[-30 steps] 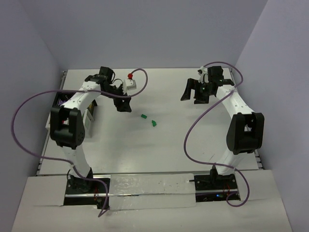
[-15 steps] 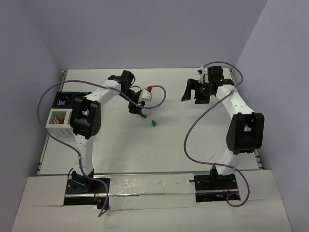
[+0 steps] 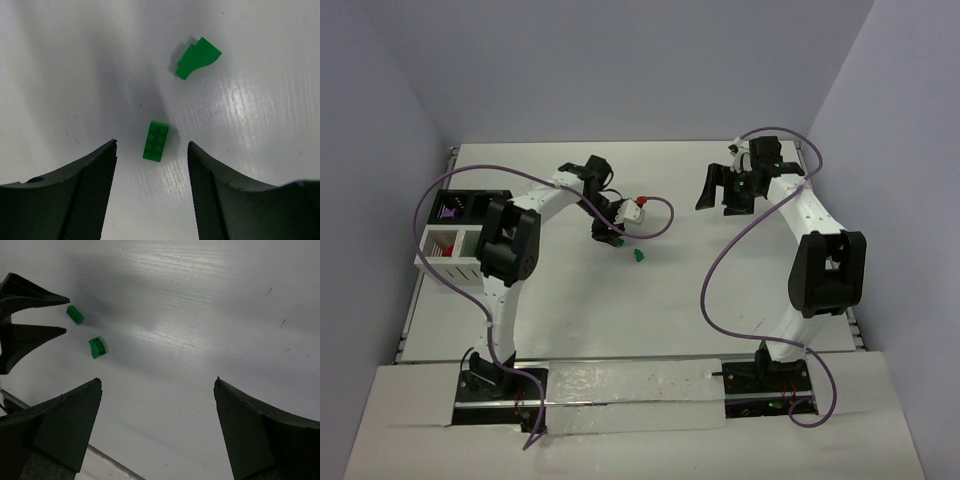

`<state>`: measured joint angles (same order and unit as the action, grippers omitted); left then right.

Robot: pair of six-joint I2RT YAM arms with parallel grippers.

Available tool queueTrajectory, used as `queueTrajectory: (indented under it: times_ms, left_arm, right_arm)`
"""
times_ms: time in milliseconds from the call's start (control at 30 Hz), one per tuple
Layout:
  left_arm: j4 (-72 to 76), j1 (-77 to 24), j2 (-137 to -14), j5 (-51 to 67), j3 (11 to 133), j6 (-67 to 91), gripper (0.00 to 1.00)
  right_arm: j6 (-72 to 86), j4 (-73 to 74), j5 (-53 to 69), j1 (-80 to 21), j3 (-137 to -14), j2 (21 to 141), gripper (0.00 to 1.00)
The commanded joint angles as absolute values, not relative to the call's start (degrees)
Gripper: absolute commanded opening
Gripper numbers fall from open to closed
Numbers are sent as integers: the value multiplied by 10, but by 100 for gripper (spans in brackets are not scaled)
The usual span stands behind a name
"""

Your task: Sort the legos into containers by color

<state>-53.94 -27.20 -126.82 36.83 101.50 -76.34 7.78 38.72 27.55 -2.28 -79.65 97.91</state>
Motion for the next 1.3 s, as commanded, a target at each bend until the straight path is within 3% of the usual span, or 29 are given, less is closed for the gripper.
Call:
queueTrajectory:
  times_ms: [0,433,533,600,667,767,933,1267]
  left_arm:
    - [-500,-298,-1274,337,991,-769,61]
    - [-441,-317,-1260,229,903,-730,35]
    - [-414,-317,-1233,218,868,-730,40]
    - [-401,-315,-1221,213,854,-733,58]
    - [-406,-309,-1220,224,859,-740,68]
    - [-425,-305,-1230,238,891,-746,74]
    - [-472,-297,-1251,255,937,-795,74]
    - [-542,-301,-1288,252,987,-850,62]
  right_arm:
    - [69,395,273,-26,-824,982,100]
    - [67,393,267,-26,-816,960,100]
    - [68,391,271,-26,-814,957,100]
    - [70,390,276,-26,-813,959,100]
    - [69,389,279,-26,-811,960,100]
    - [68,389,277,-26,-809,956,100]
    - [67,390,276,-26,-809,958,100]
    - [65,390,276,-26,-809,963,100]
